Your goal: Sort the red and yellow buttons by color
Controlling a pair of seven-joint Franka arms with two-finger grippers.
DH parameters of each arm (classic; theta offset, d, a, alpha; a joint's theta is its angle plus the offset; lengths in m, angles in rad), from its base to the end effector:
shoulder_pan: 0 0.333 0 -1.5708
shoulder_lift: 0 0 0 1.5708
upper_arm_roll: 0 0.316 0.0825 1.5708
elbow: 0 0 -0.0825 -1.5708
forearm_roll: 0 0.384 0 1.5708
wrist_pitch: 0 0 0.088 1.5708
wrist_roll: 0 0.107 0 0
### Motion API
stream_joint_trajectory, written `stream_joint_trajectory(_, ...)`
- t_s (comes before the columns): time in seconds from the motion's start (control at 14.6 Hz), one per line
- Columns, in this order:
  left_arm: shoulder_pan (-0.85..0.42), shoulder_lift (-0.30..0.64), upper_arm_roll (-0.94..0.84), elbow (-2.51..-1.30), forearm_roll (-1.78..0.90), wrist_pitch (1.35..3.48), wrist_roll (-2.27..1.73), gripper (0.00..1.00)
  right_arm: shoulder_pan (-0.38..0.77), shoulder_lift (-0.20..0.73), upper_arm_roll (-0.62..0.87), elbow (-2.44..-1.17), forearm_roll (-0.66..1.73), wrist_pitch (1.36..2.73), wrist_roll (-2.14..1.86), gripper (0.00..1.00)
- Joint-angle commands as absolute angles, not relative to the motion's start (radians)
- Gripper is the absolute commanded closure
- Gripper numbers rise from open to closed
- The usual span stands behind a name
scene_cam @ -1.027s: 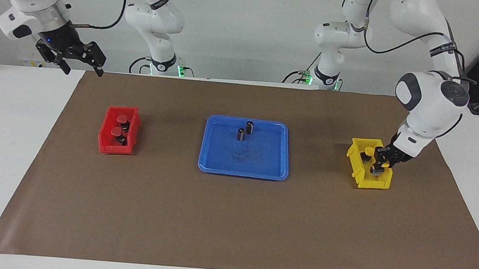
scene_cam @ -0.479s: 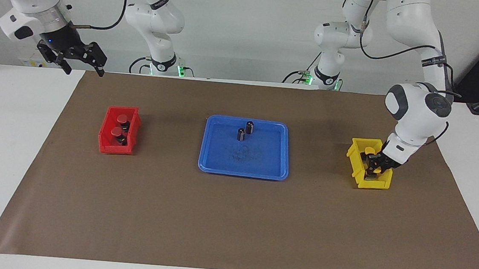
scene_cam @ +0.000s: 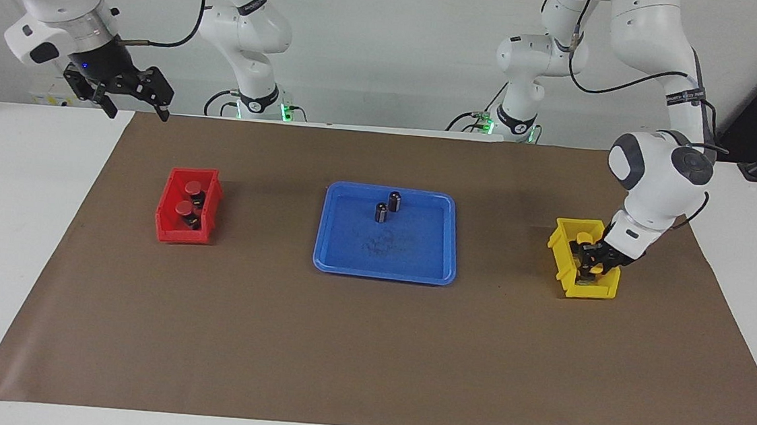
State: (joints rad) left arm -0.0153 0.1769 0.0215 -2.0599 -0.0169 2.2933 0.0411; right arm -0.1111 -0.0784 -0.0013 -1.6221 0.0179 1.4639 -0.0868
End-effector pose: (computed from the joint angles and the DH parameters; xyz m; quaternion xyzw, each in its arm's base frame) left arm 0.5836 0.0030 0.3553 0.9995 -0.0123 0.0284 0.0039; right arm 0.5153 -0.0561 0.6337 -0.9991 0.0122 0.0388 0.0129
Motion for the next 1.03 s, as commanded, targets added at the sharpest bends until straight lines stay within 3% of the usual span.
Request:
stream_joint_trajectory(0.0,-0.017,0.167,0.023,-2.088,-0.011,2.327,0.052,0.2,-0.118,-0.084,0.005,-1.624,0.021,1.45,-0.075,0.0)
stream_joint_trajectory(0.96,-0.018,0.17,0.023,-2.056,-0.011,2.297,0.049,0.26,-0.118,-0.084,0.005,-1.623,0.021,1.45,-0.075,0.0)
